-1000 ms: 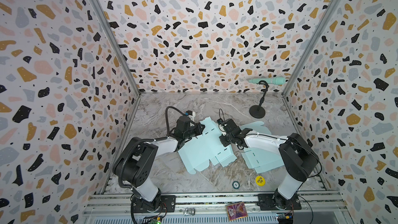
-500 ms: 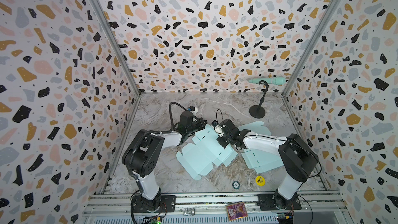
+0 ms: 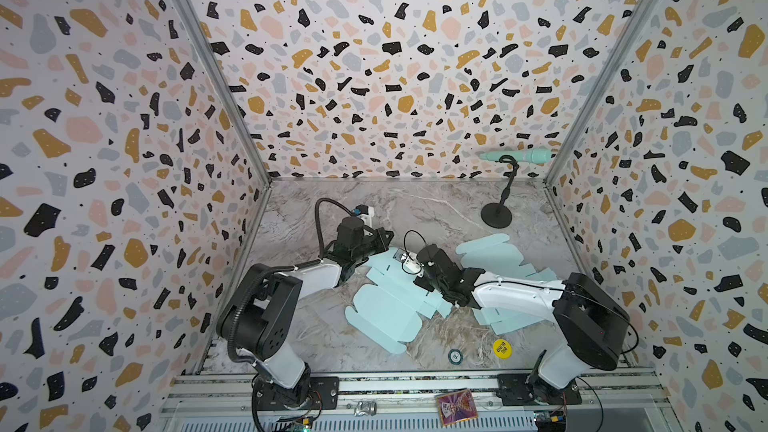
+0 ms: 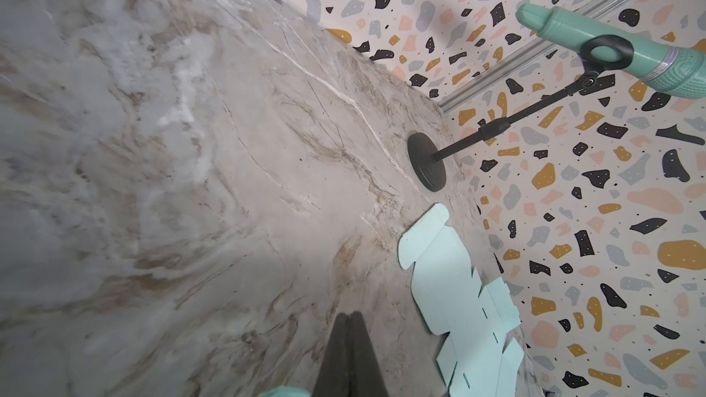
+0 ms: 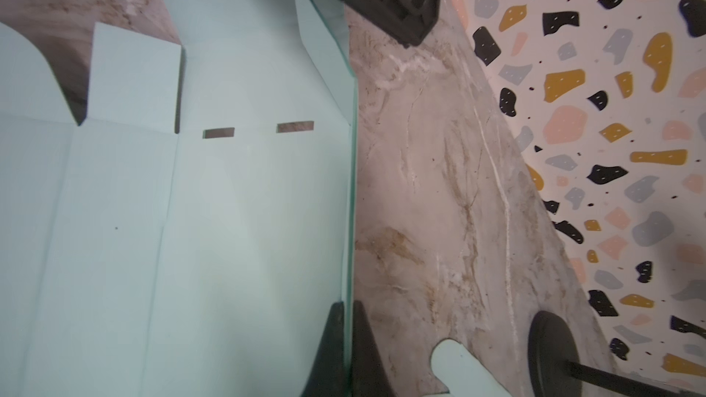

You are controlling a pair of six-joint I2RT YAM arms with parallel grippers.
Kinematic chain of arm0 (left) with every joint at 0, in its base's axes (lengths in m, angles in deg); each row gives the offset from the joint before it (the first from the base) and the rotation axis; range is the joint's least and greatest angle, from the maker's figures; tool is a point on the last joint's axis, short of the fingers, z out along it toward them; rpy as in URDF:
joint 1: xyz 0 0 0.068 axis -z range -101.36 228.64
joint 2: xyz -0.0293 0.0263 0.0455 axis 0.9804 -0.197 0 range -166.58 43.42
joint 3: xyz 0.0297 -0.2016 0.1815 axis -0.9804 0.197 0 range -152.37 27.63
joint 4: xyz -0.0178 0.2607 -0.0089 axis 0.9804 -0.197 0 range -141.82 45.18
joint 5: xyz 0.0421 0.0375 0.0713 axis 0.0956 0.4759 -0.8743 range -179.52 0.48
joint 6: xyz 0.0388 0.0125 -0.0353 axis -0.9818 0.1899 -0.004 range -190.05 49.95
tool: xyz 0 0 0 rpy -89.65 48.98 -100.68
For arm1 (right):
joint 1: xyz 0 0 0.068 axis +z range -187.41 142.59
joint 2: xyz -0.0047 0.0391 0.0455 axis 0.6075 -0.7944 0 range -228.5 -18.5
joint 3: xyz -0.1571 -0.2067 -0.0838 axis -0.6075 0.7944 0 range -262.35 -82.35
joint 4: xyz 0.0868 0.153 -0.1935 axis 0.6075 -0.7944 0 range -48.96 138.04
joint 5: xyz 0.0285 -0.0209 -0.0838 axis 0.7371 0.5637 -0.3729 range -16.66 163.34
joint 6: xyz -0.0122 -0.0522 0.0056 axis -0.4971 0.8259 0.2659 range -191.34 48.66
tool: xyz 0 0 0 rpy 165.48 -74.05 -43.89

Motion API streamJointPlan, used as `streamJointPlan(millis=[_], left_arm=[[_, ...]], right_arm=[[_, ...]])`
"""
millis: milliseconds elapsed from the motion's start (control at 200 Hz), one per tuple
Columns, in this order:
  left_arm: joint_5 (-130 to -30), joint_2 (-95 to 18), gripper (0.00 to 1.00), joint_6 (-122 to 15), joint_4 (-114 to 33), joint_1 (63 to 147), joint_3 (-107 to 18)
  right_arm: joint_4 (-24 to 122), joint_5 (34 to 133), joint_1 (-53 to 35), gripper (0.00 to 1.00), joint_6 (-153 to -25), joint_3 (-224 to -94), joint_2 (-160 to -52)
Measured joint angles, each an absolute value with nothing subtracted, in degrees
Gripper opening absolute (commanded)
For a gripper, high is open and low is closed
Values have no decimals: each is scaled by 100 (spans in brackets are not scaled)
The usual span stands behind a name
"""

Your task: Fold the paper box

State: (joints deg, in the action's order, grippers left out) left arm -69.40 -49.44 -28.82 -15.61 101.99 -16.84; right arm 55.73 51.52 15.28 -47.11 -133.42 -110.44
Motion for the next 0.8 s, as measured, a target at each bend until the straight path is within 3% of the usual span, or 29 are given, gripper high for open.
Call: streamJointPlan(millis=[636,801], left_arm=[[-6949,-4710,0,-2930,-1570,10505,-1074],[-6879,-4483,0,-2821,-1308,10278,-440]], right_arm=[[7105,3640,2118,0,-3017,-13014,-11092],[7605,3447,2192,0,-2475,-12662,-11173]])
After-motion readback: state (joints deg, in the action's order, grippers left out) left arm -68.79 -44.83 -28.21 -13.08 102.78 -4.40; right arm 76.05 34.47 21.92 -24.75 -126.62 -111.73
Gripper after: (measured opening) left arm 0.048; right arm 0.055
